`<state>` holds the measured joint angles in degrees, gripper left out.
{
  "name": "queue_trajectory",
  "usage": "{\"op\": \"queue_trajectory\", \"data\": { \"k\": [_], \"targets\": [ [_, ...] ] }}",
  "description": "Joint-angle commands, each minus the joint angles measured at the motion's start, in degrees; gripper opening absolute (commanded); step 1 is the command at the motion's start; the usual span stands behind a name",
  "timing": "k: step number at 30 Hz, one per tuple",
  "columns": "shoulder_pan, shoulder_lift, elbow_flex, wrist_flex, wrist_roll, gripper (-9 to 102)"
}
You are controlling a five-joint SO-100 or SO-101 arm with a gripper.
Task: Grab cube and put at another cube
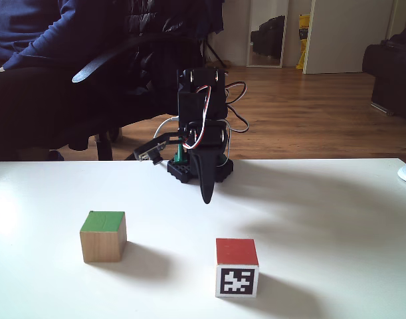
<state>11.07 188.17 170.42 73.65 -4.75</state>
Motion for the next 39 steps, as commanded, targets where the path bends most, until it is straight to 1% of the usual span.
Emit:
{"op": "queue_trajectory", "data": {
  "k": [1, 21, 25, 28, 30, 36, 39],
  "targets": [
    [1.5, 0.3, -0.4, 0.3, 3.0, 0],
    [1.5, 0.3, -0.4, 0.3, 3.0, 0],
    [1.1, 0.3, -0.5, 0.3, 0.7, 0],
    [3.7, -0.3, -5.8, 1.1, -0.5, 0],
    [5.6, -6.3, -13.5, 2.4, -1.3, 0],
    [10.3, -37.4, -36.1, 0.6, -5.3, 0],
    [13.4, -44.6, -43.6, 0.6, -9.0, 0]
  ]
}}
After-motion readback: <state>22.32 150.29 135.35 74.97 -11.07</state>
